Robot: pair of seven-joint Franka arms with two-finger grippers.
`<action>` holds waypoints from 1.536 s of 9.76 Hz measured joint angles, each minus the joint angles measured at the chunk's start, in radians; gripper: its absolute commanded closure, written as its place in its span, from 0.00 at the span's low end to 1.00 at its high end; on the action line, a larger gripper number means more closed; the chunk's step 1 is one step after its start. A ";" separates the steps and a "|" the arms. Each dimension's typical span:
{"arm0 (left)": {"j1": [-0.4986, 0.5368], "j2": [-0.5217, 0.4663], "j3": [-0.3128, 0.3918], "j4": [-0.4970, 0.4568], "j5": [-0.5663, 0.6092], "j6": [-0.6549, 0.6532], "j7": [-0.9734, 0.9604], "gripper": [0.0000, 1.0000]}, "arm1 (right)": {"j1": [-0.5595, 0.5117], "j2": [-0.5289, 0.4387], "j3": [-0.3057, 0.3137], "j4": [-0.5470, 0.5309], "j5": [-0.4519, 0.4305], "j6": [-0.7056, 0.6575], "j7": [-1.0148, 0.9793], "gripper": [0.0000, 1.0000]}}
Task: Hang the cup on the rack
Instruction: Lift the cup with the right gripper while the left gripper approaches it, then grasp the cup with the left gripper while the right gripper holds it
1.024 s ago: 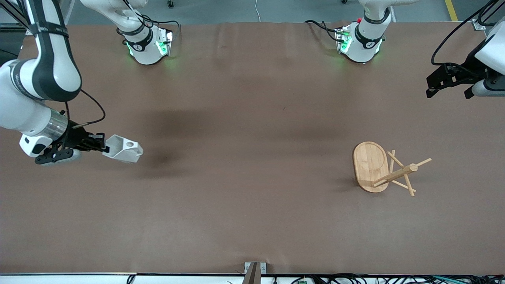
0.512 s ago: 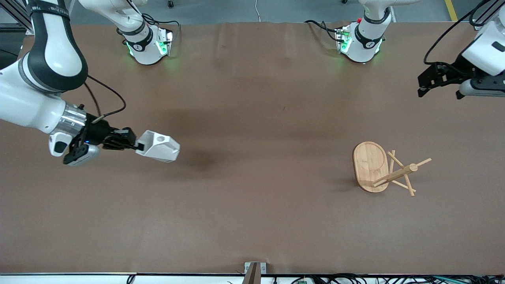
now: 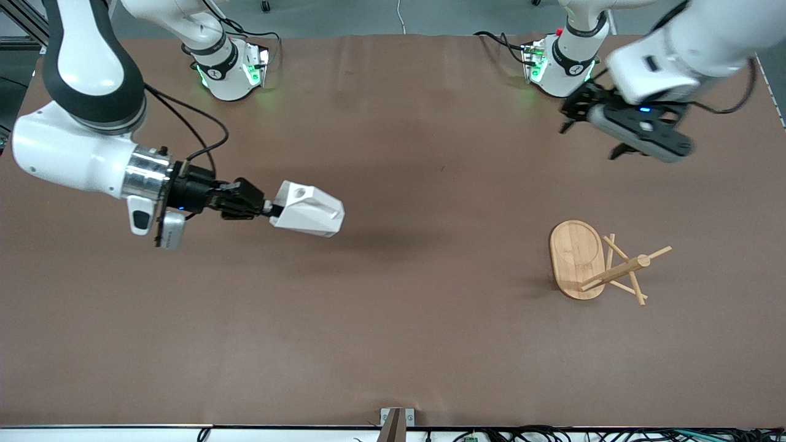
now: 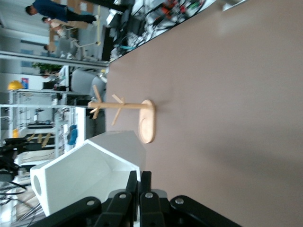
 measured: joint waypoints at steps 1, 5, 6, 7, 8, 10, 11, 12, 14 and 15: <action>-0.004 0.001 -0.071 0.004 -0.001 0.029 0.000 0.00 | 0.038 0.001 0.000 0.000 0.046 -0.001 0.003 1.00; -0.013 0.002 -0.283 0.038 -0.002 0.085 0.000 0.00 | 0.136 0.004 0.001 0.000 0.098 -0.002 0.004 1.00; -0.013 0.002 -0.315 0.038 -0.002 0.103 0.022 0.00 | 0.153 0.005 0.001 0.000 0.100 -0.019 0.004 1.00; -0.014 0.003 -0.330 0.038 -0.002 0.120 0.075 0.00 | 0.160 0.008 0.001 0.003 0.101 -0.068 0.003 1.00; -0.015 0.009 -0.333 0.038 -0.002 0.137 0.142 0.00 | 0.159 0.010 -0.003 0.011 0.103 -0.128 0.003 1.00; -0.028 0.043 -0.334 0.038 -0.002 0.182 0.249 0.00 | 0.160 0.019 -0.005 0.026 0.109 -0.191 0.003 1.00; -0.035 0.060 -0.335 0.038 -0.002 0.194 0.275 0.00 | 0.163 0.025 -0.004 0.028 0.113 -0.203 0.003 1.00; -0.046 0.069 -0.335 0.039 -0.002 0.199 0.278 0.00 | 0.169 0.031 -0.003 0.029 0.123 -0.210 0.002 1.00; -0.064 0.078 -0.336 0.038 -0.002 0.220 0.278 0.00 | 0.183 0.038 -0.002 0.036 0.145 -0.210 0.002 1.00; -0.065 0.086 -0.336 0.037 -0.002 0.233 0.278 0.00 | 0.186 0.039 -0.002 0.045 0.147 -0.211 0.002 1.00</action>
